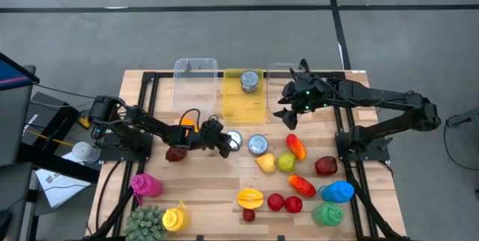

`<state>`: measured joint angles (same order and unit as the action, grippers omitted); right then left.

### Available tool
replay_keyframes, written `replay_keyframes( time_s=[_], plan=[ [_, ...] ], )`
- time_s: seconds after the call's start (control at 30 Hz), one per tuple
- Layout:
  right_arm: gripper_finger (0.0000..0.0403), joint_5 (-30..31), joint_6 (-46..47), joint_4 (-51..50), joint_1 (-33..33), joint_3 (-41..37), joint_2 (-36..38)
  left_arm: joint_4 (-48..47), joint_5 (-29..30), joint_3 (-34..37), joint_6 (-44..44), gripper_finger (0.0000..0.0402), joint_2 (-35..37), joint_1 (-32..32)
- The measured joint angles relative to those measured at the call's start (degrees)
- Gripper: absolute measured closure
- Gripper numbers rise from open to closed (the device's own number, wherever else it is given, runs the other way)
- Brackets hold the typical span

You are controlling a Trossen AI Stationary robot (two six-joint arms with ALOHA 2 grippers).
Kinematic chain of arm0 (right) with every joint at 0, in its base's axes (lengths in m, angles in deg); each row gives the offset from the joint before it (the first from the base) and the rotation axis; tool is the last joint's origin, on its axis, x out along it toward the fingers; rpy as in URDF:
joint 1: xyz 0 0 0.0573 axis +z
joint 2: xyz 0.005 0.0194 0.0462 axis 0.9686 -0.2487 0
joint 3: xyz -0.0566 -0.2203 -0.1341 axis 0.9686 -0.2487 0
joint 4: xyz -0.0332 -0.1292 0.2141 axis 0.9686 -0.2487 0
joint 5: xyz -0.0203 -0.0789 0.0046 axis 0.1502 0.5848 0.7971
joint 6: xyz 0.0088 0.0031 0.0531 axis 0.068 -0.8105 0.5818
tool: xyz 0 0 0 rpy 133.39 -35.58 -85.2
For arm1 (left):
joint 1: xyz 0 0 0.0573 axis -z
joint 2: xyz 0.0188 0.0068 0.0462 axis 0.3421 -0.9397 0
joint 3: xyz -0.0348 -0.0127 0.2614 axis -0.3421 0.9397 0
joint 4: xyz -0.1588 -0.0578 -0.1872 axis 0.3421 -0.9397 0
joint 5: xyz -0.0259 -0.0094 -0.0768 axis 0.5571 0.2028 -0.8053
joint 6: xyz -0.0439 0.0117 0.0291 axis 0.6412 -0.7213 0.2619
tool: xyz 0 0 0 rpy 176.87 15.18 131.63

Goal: Pick & Place Food Item
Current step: Put the green tuna can into the yellow bin

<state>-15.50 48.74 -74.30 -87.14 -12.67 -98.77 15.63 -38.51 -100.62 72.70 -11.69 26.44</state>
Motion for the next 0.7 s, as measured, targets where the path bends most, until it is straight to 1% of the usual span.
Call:
replay_keyframes(
  time_s=[0.1, 0.2, 0.37, 0.5, 0.57, 0.63, 0.7],
  plan=[
    [0.0138, 0.0, 0.0, -0.1, 0.0, 0.0, 0.0, 0.7, -2.0, 0.0, 1.1, 0.0402, -2.7, 0.3],
    [0.0138, 0.0, 0.0, -0.4, 0.0, 0.0, 0.0, 2.0, -2.0, 0.8, 4.2, 0.0402, -3.7, 2.7],
    [0.0138, 0.0, -0.4, -0.4, -0.1, 0.0, 0.0, 2.2, 3.7, 3.1, 11.3, 0.0402, -3.7, 8.1],
    [0.0138, 0.0, -2.2, -0.3, -0.1, 0.0, -0.7, 5.8, 9.4, 6.8, 18.2, 0.0401, -4.6, 11.3],
    [0.0138, 0.0, -4.5, 0.5, 0.4, 0.1, -2.0, 8.1, 11.1, 8.1, 21.1, 0.0401, -5.7, 11.9],
    [0.0138, -0.2, -7.4, 0.7, 1.0, 0.0, -4.2, 10.2, 11.6, 9.0, 23.7, 0.0401, -6.4, 12.0],
    [0.0138, -1.2, -10.1, 1.8, 2.1, -0.1, -7.0, 12.7, 11.7, 9.4, 24.2, 0.0401, -7.5, 12.0]
  ],
)
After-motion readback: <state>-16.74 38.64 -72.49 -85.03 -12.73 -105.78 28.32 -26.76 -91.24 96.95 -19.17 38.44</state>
